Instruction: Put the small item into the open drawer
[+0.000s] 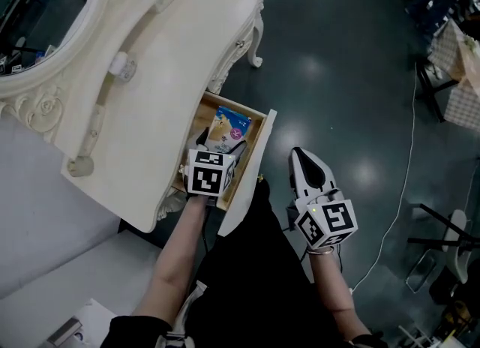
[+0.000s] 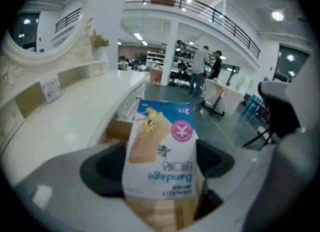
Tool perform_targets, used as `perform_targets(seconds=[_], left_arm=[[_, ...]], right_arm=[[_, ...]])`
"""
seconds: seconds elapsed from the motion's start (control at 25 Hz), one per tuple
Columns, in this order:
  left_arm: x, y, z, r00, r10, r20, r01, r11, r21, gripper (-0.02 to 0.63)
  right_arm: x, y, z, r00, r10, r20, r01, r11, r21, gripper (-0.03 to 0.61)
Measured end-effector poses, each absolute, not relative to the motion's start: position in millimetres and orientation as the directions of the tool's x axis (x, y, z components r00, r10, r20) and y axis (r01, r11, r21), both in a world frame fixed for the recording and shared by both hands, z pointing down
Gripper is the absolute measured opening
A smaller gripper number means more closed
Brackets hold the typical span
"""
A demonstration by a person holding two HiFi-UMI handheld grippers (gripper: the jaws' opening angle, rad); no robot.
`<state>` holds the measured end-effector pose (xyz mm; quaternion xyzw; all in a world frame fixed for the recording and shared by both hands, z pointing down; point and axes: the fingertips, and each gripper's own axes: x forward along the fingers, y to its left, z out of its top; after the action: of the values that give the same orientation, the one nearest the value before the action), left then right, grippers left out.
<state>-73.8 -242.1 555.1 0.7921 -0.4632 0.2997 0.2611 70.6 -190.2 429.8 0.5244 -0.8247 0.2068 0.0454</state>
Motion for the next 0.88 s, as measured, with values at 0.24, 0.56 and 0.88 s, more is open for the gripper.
perform_targets(seconds=[0.24,0.56,0.88], left_arm=[[-74,-245,581,0.368,-0.540,0.757,-0.896,-0.424,0.133,0.437],[-74,-254,614,0.338,-0.499,0.798,-0.906,-0.402,0.133,0.437],[-74,-260,645,0.321,-0.461,0.827,-0.909,-0.397,0.131,0.437]], right_arm=[[72,-199,441,-0.449,-0.837,0.313,-0.881,0.356,-0.311,0.005],[74,-206,449,-0.452,-0.828,0.331,-0.878,0.349,-0.326,0.005],[79,-212,458,-0.450,-0.823,0.346,-0.879,0.340,-0.333,0.005]])
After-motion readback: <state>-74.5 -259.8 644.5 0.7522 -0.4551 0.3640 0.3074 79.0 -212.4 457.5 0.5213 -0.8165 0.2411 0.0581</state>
